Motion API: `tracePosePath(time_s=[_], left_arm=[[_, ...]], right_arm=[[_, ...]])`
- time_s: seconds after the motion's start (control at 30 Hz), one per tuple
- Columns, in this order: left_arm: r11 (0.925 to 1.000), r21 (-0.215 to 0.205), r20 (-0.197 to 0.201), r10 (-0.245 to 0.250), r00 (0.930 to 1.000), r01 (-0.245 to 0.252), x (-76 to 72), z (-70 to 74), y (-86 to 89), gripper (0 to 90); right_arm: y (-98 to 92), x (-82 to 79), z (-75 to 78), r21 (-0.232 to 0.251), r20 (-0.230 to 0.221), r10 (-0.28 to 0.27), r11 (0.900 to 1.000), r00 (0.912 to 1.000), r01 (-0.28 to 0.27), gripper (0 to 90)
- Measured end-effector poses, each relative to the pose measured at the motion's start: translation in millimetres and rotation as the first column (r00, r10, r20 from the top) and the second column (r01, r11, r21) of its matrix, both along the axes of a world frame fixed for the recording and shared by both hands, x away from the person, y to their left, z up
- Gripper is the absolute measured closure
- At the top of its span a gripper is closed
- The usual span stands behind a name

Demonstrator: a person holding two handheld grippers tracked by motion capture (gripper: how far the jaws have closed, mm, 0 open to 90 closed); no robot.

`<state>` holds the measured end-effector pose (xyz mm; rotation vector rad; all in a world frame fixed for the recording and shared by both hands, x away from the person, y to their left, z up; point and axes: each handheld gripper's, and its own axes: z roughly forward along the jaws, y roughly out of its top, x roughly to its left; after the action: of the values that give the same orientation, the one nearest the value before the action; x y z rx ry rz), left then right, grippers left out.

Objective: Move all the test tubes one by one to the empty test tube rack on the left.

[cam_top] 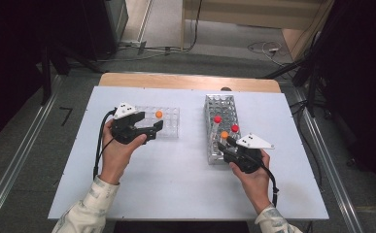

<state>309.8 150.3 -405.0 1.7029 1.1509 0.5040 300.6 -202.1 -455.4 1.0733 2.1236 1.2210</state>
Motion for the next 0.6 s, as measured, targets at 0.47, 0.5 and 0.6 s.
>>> tracePosePath(time_s=[0.47, 0.5, 0.6], left_arm=[[1.0, 0.004, -0.007, -0.009, 0.9999, 0.009, -0.2, -1.2, -1.8, 25.0], [1.0, 0.003, -0.007, -0.009, 0.9999, 0.009, -0.2, -1.4, -2.1, 25.0], [0.9999, 0.005, -0.009, -0.013, 0.9999, 0.013, 0.0, -1.9, -3.0, 24.9]], right_arm=[[-2.5, 3.0, 6.7, 0.001, 0.017, 0.003, 1.0, 0.9999, -0.003, 71.6], [-3.3, 2.6, 10.2, 0.01, 0.021, 0.006, 1.0, 0.9998, -0.006, 71.6], [-3.8, 1.5, 22.3, 0.024, 0.037, 0.011, 1.0, 0.9993, -0.012, 71.5]])
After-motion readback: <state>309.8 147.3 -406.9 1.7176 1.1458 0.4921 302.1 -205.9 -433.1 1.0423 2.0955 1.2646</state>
